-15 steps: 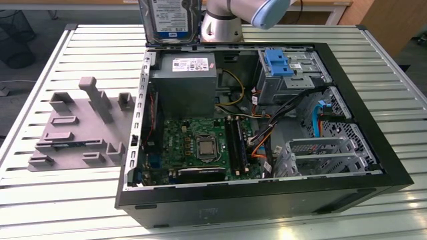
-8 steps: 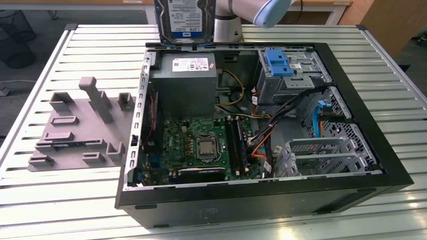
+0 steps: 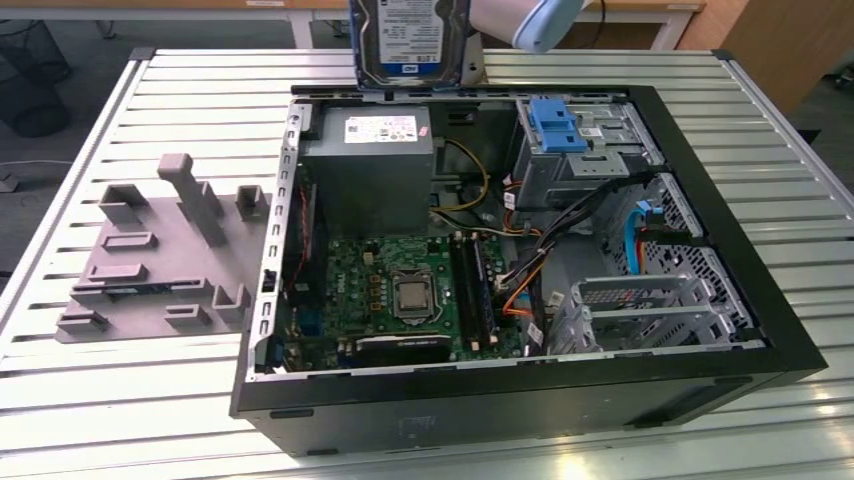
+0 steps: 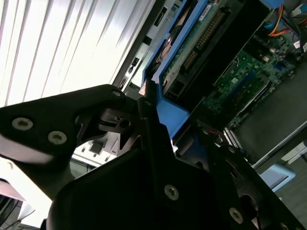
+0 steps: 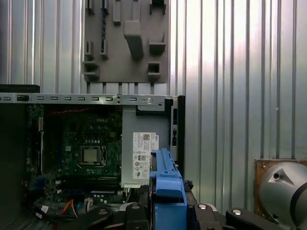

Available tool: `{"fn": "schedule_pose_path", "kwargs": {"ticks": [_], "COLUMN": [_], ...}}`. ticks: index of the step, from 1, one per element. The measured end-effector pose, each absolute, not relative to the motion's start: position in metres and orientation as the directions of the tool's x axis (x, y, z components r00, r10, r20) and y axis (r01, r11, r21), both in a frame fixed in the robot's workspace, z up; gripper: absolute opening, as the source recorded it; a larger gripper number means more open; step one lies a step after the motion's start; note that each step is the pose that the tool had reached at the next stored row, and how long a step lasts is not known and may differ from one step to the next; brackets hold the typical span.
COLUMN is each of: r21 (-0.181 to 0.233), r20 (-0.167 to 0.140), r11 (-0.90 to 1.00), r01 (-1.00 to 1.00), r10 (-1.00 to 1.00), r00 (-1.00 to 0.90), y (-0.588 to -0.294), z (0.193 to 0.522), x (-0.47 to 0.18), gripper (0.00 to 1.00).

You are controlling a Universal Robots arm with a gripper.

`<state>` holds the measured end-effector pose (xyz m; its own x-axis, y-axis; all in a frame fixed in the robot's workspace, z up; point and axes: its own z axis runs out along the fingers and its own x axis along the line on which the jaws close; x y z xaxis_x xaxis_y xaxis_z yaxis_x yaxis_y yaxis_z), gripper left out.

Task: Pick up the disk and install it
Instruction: 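Pick up the disk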

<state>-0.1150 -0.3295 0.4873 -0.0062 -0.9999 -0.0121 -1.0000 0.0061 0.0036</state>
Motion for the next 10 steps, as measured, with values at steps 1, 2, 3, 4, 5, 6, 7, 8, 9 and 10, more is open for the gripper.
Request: {"fn": "schedule_pose_path", "kwargs": {"ticks": [1,2,3,4,5,6,7,8,9,10], "r21": [0.004,0.004,0.004,0.004,0.004,0.004,0.004,0.004,0.004,0.004], "r20": [-0.012,-0.012,-0.012,-0.012,-0.012,-0.013,-0.012,-0.012,-0.012,-0.013], "r11": [0.006,0.006,0.006,0.006,0.006,0.006,0.006,0.006,0.007,0.007], "r01": [-1.000,-1.000,-1.000,-1.000,-1.000,-1.000,-1.000,-1.000,-1.000,-1.000], "r10": [-1.000,-1.000,-1.000,-1.000,-1.000,-1.000,-1.000,-1.000,-1.000,-1.000], "r00": [-0.006,-0.006,-0.006,-0.006,-0.006,-0.006,-0.006,-0.007,-0.007,-0.007], "y": [-0.330,-0.330,-0.330,-0.330,-0.330,-0.331,-0.334,-0.337,-0.339,-0.342], "z": [0.487,0.487,0.487,0.487,0.487,0.487,0.487,0.487,0.487,0.487], "x": [-0.113,-0.113,-0.113,-0.113,-0.113,-0.113,-0.113,-0.113,-0.113,-0.113], "gripper": [0.36,0.36,0.36,0.36,0.36,0.36,0.36,0.36,0.36,0.36]}}
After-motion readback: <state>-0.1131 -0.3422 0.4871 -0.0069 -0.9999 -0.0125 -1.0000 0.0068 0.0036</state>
